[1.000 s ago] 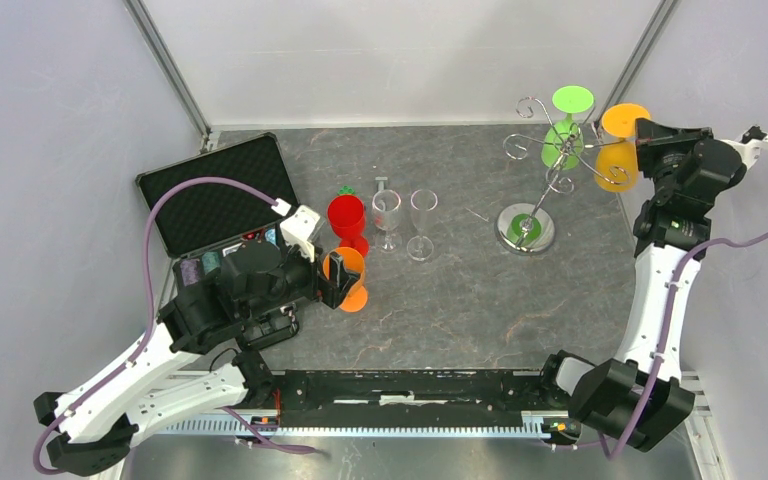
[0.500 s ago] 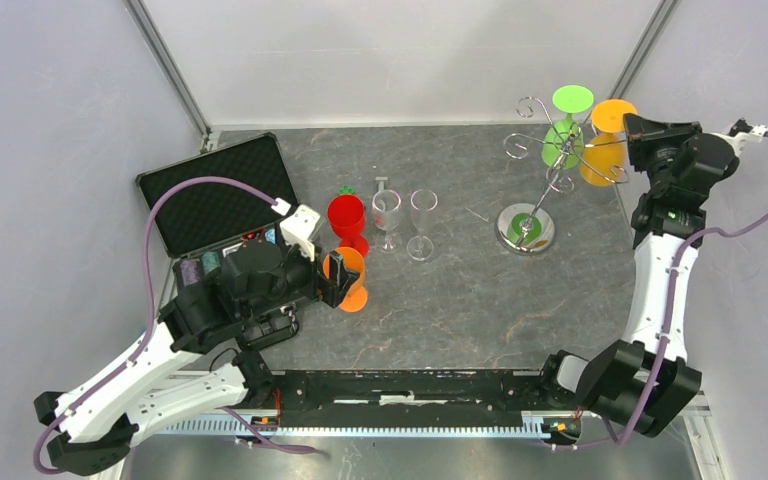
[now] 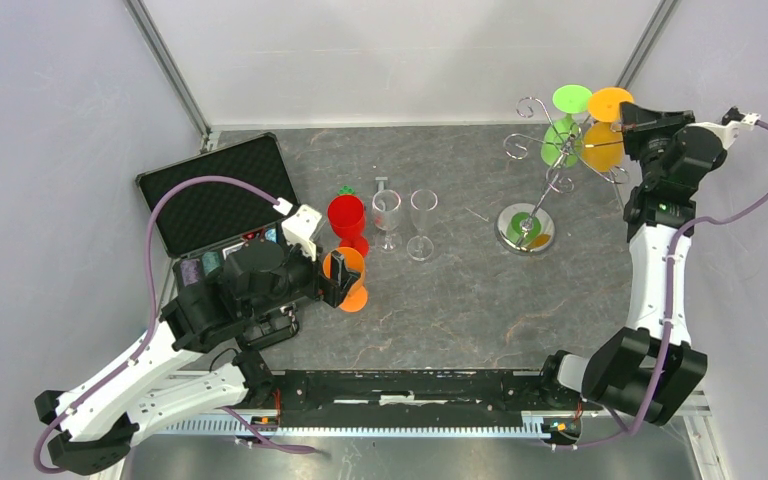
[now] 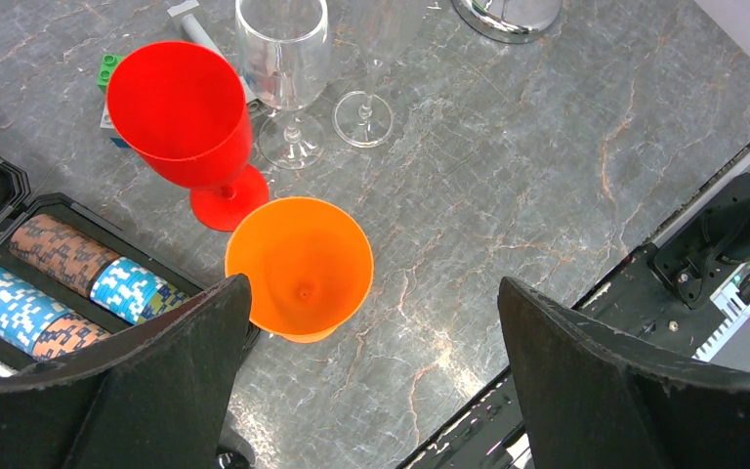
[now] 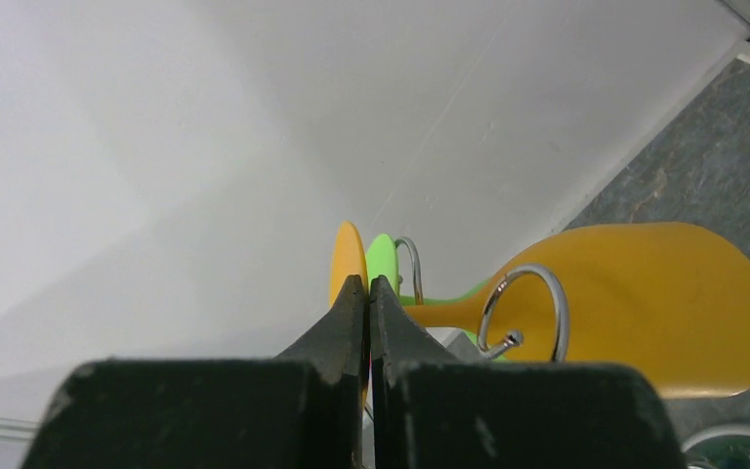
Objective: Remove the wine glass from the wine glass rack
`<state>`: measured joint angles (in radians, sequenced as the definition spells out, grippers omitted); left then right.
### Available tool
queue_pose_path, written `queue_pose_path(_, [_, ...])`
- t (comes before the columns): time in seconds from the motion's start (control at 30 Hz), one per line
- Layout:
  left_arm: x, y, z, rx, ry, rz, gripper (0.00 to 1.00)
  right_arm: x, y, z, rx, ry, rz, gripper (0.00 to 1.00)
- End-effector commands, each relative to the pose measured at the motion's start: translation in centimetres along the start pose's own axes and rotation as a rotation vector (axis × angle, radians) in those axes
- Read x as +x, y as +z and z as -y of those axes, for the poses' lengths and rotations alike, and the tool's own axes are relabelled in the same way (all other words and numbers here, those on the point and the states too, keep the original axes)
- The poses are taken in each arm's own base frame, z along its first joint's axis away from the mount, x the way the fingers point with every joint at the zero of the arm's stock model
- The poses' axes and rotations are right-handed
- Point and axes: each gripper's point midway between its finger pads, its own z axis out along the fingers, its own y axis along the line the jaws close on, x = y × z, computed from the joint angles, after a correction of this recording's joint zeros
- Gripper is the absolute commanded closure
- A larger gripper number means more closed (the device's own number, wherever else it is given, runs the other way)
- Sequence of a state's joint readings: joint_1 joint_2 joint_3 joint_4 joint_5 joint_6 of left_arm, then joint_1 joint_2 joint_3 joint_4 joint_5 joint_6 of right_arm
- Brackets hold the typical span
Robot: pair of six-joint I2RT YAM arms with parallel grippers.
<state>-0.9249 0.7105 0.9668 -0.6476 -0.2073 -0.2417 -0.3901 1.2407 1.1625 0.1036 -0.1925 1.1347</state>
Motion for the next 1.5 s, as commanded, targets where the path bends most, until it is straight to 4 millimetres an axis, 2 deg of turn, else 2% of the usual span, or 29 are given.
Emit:
queue_pose_path(0.0, [-1.2, 0.0, 0.2, 0.006, -0.014, 0.052, 0.0, -2.9, 1.0, -2.7, -0.085, -0.056, 0.118, 1.0])
queue_pose_path(0.17, [-1.2, 0.0, 0.1, 0.0, -0.02, 0.052, 0.0, -4.0, 1.5, -3.6, -0.113, -0.101, 0.16, 1.0])
queue_pose_path(0.3, [-1.2, 0.0, -0.1, -0.019, -0.044, 0.055, 0.0, -6.3, -0.2, -7.1, -0.219, -0.241, 0.264, 1.0])
queue_pose_path(0.4, [-1.3, 0.0, -0.3, -0.031, -0.05, 0.053, 0.0, -7.2, -1.4, -9.6, -0.305, -0.301, 0.299, 1.0])
queue_pose_path(0.57, [-1.4, 0.2, 0.0, -0.021, -0.063, 0.053, 0.0, -6.6, -3.6, -13.6, -0.454, -0.325, 0.267, 1.0])
queue_pose_path(0.77, [-2.2, 0.3, 0.3, -0.012, -0.076, 0.063, 0.0, -5.1, -10.4, -19.7, -0.695, -0.417, 0.226, 1.0])
queue_pose_path(0.9, [-3.2, 0.1, 1.1, 0.022, -0.093, 0.085, 0.0, -3.9, -14.6, -22.0, -0.805, -0.443, 0.192, 1.0])
queue_pose_path(1.1, [-6.1, 0.2, 3.1, 0.113, -0.19, 0.183, 0.0, -1.7, -21.2, -25.0, -0.98, -0.462, 0.111, 1.0])
queue_pose_path(1.17, [-7.5, 0.3, 3.7, 0.139, -0.255, 0.233, 0.0, -1.2, -23.5, -25.7, -1.003, -0.501, 0.103, 1.0])
queue_pose_path(1.3, [-10.8, -0.3, 5.4, 0.244, -0.393, 0.361, 0.0, 0.3, -26.3, -25.7, -1.045, -0.458, 0.055, 1.0])
queue_pose_path(1.47, [-14.0, -0.3, 7.0, 0.323, -0.465, 0.431, 0.0, 2.8, -27.8, -24.8, -1.107, -0.265, -0.113, 1.0])
